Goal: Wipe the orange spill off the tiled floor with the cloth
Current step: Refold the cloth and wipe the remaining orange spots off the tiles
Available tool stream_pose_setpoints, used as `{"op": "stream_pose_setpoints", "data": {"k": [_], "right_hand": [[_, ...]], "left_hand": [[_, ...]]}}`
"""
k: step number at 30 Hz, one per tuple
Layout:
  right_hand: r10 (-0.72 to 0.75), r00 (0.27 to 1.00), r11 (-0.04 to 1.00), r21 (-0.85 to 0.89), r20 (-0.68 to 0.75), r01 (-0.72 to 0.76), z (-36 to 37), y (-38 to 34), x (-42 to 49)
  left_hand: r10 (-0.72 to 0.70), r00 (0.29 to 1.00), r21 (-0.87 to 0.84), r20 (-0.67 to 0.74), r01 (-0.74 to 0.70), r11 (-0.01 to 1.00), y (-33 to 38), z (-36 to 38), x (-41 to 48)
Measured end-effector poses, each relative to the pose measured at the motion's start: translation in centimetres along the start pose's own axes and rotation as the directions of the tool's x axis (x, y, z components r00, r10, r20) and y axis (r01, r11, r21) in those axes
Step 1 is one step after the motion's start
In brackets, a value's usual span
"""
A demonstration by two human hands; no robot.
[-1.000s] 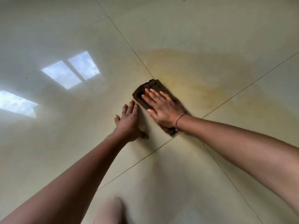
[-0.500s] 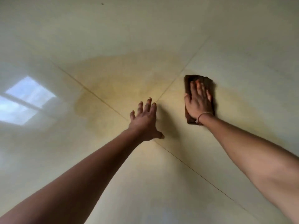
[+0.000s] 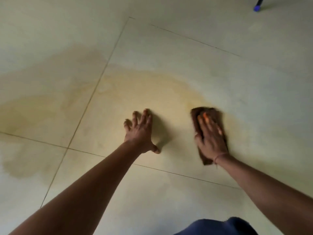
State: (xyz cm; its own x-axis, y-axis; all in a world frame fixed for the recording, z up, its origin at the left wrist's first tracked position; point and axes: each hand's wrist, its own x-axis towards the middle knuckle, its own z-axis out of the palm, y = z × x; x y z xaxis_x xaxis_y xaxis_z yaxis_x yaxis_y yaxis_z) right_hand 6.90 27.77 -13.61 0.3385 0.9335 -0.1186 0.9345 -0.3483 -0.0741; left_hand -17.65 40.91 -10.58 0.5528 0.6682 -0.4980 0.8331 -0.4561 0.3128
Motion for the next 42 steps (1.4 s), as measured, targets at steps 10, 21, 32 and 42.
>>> {"op": "stream_pose_setpoints", "data": {"k": [10,21,32,42], "right_hand": [[-0.071,0.995,0.997,-0.013,0.073,0.073,0.4,-2.4,-3.4],[0.153,0.988,0.986,0.070,-0.028,-0.150,-0.3,-12.7,15.8],[-0.234,0.972,0.972,0.029,-0.001,0.234,0.9,-15.8,9.4],[-0.296,0.955,0.953,0.069,0.014,0.295,1.9,-41.9,19.1]], "left_hand": [[-0.040,0.999,-0.046,-0.021,0.039,0.998,0.0,-0.1,-0.1],[-0.311,0.936,-0.135,-0.164,0.291,0.947,-12.3,-3.5,-1.9],[-0.393,0.893,-0.225,-0.221,0.346,0.911,-18.8,-4.8,-4.3],[-0.497,0.842,-0.258,-0.209,0.443,0.859,-27.8,-4.8,-9.6]]}}
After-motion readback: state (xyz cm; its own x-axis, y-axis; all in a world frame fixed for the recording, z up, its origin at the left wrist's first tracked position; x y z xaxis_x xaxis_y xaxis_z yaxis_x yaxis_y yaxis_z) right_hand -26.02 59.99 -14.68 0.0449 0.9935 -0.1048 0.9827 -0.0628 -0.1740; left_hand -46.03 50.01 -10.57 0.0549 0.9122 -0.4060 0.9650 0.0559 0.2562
